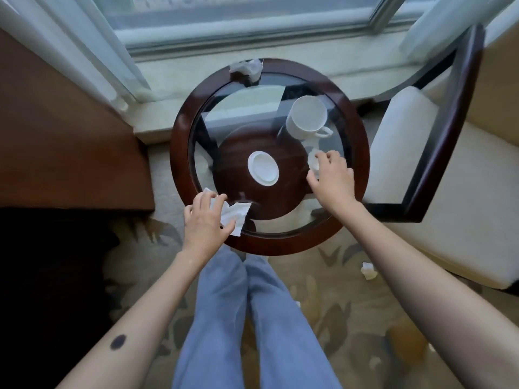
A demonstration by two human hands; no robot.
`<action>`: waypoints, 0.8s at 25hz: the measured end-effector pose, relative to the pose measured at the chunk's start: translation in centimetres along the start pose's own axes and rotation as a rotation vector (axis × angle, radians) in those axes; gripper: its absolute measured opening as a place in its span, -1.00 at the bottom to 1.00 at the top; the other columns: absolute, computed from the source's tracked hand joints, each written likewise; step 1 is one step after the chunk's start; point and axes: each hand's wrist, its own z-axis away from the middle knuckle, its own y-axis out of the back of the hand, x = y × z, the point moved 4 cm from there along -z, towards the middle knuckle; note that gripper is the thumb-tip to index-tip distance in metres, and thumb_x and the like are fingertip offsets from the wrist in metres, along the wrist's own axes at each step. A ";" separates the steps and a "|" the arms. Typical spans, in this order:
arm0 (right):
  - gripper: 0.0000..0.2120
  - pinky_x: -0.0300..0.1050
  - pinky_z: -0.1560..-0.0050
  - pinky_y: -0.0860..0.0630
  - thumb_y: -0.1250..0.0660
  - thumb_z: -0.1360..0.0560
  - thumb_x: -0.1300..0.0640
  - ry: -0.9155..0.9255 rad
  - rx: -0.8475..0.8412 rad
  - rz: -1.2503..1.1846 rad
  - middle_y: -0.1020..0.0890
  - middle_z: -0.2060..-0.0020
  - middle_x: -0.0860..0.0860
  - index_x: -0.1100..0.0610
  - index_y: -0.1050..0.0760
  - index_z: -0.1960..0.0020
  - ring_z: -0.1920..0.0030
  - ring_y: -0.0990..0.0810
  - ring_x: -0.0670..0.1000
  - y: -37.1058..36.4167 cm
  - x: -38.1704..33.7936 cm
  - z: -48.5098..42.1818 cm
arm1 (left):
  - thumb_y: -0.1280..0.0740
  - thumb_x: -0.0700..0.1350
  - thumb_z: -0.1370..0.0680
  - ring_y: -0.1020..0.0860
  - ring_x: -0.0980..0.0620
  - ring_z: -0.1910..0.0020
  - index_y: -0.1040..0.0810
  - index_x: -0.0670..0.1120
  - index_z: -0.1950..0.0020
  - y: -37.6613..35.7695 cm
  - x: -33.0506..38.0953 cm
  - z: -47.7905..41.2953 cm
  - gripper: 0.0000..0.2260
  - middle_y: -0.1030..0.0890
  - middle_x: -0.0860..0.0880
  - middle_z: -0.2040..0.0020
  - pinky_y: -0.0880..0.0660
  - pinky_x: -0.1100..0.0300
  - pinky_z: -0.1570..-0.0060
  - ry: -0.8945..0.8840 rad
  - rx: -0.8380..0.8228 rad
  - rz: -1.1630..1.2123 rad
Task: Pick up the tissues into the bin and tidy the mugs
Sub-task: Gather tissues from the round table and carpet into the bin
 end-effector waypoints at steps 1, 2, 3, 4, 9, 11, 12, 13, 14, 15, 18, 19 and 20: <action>-0.58 0.14 -0.24 -0.37 -0.16 -0.54 0.06 -0.017 -0.012 0.007 -0.39 -0.30 0.19 0.18 -0.28 -0.36 -0.28 -0.38 0.18 -0.5 0.0 -0.6 | -0.35 0.02 -0.45 -0.28 -0.10 -0.33 -0.37 -0.08 -0.29 -0.6 -0.4 -0.1 -0.55 -0.40 -0.12 -0.26 -0.29 -0.07 -0.23 0.009 -0.022 -0.008; -0.57 0.15 -0.25 -0.37 -0.16 -0.54 0.06 -0.040 -0.031 0.019 -0.36 -0.32 0.19 0.17 -0.25 -0.37 -0.30 -0.36 0.19 -1.1 0.1 -1.3 | -0.35 0.02 -0.44 -0.27 -0.10 -0.34 -0.37 -0.08 -0.29 -1.1 -0.7 -0.4 -0.54 -0.38 -0.11 -0.27 -0.28 -0.06 -0.24 0.009 -0.044 -0.016; -0.55 0.16 -0.26 -0.36 -0.16 -0.55 0.05 -0.064 -0.054 0.029 -0.33 -0.35 0.20 0.16 -0.22 -0.39 -0.32 -0.35 0.20 -1.7 0.3 -1.8 | -0.36 0.02 -0.43 -0.27 -0.10 -0.34 -0.36 -0.07 -0.29 -1.6 -1.0 -0.5 -0.53 -0.37 -0.11 -0.27 -0.28 -0.06 -0.25 0.004 -0.070 -0.022; -0.53 0.17 -0.28 -0.35 -0.16 -0.55 0.04 -0.087 -0.080 0.036 -0.31 -0.37 0.20 0.15 -0.19 -0.41 -0.34 -0.33 0.20 -2.2 0.4 -2.2 | -0.36 0.00 -0.43 -0.27 -0.11 -0.34 -0.35 -0.08 -0.29 -1.9 -1.2 -0.7 -0.53 -0.37 -0.12 -0.27 -0.29 -0.06 -0.25 0.004 -0.095 -0.019; -0.56 0.15 -0.23 -0.39 -0.19 -0.55 0.11 -0.108 -0.122 0.046 -0.35 -0.31 0.23 0.17 -0.20 -0.39 -0.28 -0.38 0.23 -4.5 0.1 -4.4 | -0.31 -0.24 -0.44 -0.39 -0.16 -0.19 -0.45 -0.12 -0.17 -2.8 -1.5 -2.5 -0.70 -0.44 -0.15 -0.17 -0.38 -0.04 -0.04 -0.001 -0.073 -0.001; -0.65 0.10 -0.12 -0.45 -0.18 -0.53 0.24 -0.113 -0.135 -0.008 -0.40 -0.22 0.24 0.21 -0.29 -0.31 -0.19 -0.43 0.23 -4.9 -0.1 -4.8 | -0.25 -0.32 -0.46 -0.45 -0.16 -0.07 -0.50 -0.18 -0.06 -2.6 -1.3 -3.3 -0.80 -0.50 -0.15 -0.06 -0.40 0.03 0.11 -0.007 -0.047 0.067; -0.68 0.09 -0.07 -0.48 -0.18 -0.51 0.28 -0.116 -0.152 -0.045 -0.42 -0.18 0.23 0.21 -0.33 -0.26 -0.14 -0.45 0.22 -4.9 -0.3 -4.8 | -0.22 -0.34 -0.48 -0.46 -0.14 -0.01 -0.50 -0.19 -0.03 -2.4 -1.2 -3.7 -0.82 -0.52 -0.15 -0.02 -0.40 0.05 0.20 -0.006 -0.044 0.099; -0.71 0.09 -0.01 -0.50 -0.19 -0.49 0.27 -0.110 -0.162 -0.083 -0.44 -0.13 0.22 0.21 -0.36 -0.20 -0.09 -0.47 0.20 -4.6 -0.5 -4.6 | -0.19 -0.36 -0.48 -0.46 -0.13 0.04 -0.50 -0.19 -0.02 -2.1 -1.0 -4.2 -0.82 -0.52 -0.15 0.02 -0.40 0.06 0.27 -0.007 -0.039 0.115; -0.76 0.08 0.04 -0.51 -0.20 -0.47 0.24 -0.098 -0.154 -0.118 -0.47 -0.07 0.19 0.21 -0.39 -0.14 -0.04 -0.48 0.18 -4.0 -0.9 -4.4 | -0.17 -0.37 -0.49 -0.46 -0.12 0.09 -0.50 -0.19 -0.01 -1.5 -0.8 -4.7 -0.81 -0.53 -0.14 0.06 -0.39 0.06 0.32 -0.015 -0.021 0.114; -0.79 0.05 0.10 -0.50 -0.19 -0.47 0.20 -0.082 -0.126 -0.159 -0.49 -0.02 0.17 0.21 -0.41 -0.08 0.01 -0.49 0.15 -3.1 -1.4 -4.3 | -0.16 -0.37 -0.49 -0.46 -0.12 0.14 -0.50 -0.19 0.01 -0.8 -0.5 -5.3 -0.81 -0.53 -0.14 0.10 -0.36 0.07 0.37 -0.026 0.008 0.108; -0.82 -0.12 0.19 -0.34 -0.20 -0.45 0.17 0.053 0.009 -0.362 -0.53 0.06 0.11 0.17 -0.46 -0.02 0.08 -0.50 0.09 1.1 -4.5 -5.0 | -0.16 -0.30 -0.50 -0.43 -0.10 0.23 -0.48 -0.21 0.14 2.4 0.1 -7.6 -0.89 -0.48 -0.14 0.25 -0.33 0.07 0.41 -0.029 0.104 0.154; -0.81 -0.14 0.18 -0.33 -0.21 -0.44 0.17 0.137 0.052 -0.424 -0.53 0.07 0.11 0.17 -0.47 -0.03 0.09 -0.50 0.08 2.6 -6.2 -5.8 | -0.16 -0.25 -0.50 -0.40 -0.08 0.26 -0.43 -0.19 0.21 3.5 0.2 -8.5 -0.89 -0.44 -0.12 0.28 -0.34 0.07 0.41 -0.021 0.131 0.189; -0.79 -0.13 0.18 -0.35 -0.22 -0.43 0.18 0.226 0.100 -0.456 -0.53 0.06 0.11 0.16 -0.47 -0.05 0.08 -0.50 0.08 4.0 -8.0 -6.9 | -0.17 -0.20 -0.50 -0.38 -0.05 0.27 -0.37 -0.15 0.26 4.5 0.5 -9.3 -0.86 -0.41 -0.09 0.31 -0.33 0.08 0.40 -0.015 0.155 0.218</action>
